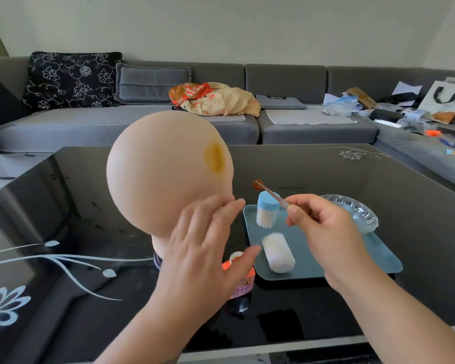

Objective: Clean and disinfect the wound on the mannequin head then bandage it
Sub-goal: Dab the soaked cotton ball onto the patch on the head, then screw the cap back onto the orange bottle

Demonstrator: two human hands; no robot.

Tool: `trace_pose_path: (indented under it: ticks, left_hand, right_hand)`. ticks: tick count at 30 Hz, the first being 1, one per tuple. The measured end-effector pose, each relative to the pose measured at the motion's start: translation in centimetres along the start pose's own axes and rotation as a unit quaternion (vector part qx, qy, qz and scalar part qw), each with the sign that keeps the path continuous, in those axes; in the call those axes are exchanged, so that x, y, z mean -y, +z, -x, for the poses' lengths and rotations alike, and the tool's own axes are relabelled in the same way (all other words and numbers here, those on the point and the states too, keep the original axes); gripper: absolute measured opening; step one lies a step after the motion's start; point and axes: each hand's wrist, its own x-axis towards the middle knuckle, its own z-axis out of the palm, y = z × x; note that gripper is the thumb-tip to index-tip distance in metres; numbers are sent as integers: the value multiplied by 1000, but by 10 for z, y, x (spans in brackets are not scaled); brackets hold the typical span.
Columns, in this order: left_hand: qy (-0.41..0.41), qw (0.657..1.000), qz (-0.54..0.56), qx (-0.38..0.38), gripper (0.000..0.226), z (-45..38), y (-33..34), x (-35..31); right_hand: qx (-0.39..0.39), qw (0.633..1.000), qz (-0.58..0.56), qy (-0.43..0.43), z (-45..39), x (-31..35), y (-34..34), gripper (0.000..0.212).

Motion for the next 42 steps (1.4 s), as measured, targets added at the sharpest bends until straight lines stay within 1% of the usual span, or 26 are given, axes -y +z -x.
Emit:
trace_pose_path:
  ticks: [3, 5, 7, 9, 13, 18, 21, 23, 29, 33, 37, 42]
  left_hand:
    - [-67, 991, -7, 112, 77, 15, 13, -1]
    - [-115, 976, -12, 184, 88, 24, 20, 3]
    - [-157, 958, -13, 240, 93, 35, 28, 9]
    - [-193, 944, -12, 266, 89, 43, 34, 15]
    - [-245, 923, 15, 297, 73, 49, 41, 21]
    - [-253, 917, 22, 307, 56, 51, 45, 22]
    - [-255, 915, 28, 310, 41, 51, 46, 22]
    - [-255, 917, 38, 305, 36, 51, 46, 22]
    - [-258, 924, 100, 264, 36, 41, 46, 13]
    - [-274, 923, 144, 230, 41, 33, 48, 3]
    - [-278, 923, 156, 218, 39, 28, 54, -6]
    - [-279, 922, 171, 207, 39, 25, 62, -15]
  right_hand:
    - [-14, 1000, 9, 8, 4, -9, -10, 26]
    - [-18, 999, 18, 23, 5, -15, -16, 28]
    - [-24, 999, 14, 29, 4, -20, -21, 30]
    - [-33, 999, 6, 34, 3, -25, -26, 30]
    - [-42, 998, -1, 57, 3, -35, -36, 29]
    - [-64, 994, -1, 91, -2, -46, -49, 19]
    - [-89, 992, 16, 87, -7, -49, -59, 19]
    - [-108, 990, 10, 96, -12, -53, -66, 19]
    - [-166, 981, 16, 103, -26, -73, -92, 12]
    - [-196, 973, 40, 118, -32, -90, -106, 12]
    - [-215, 965, 80, 130, -34, -108, -115, 12]
    - [-220, 955, 137, 143, -36, -126, -124, 14]
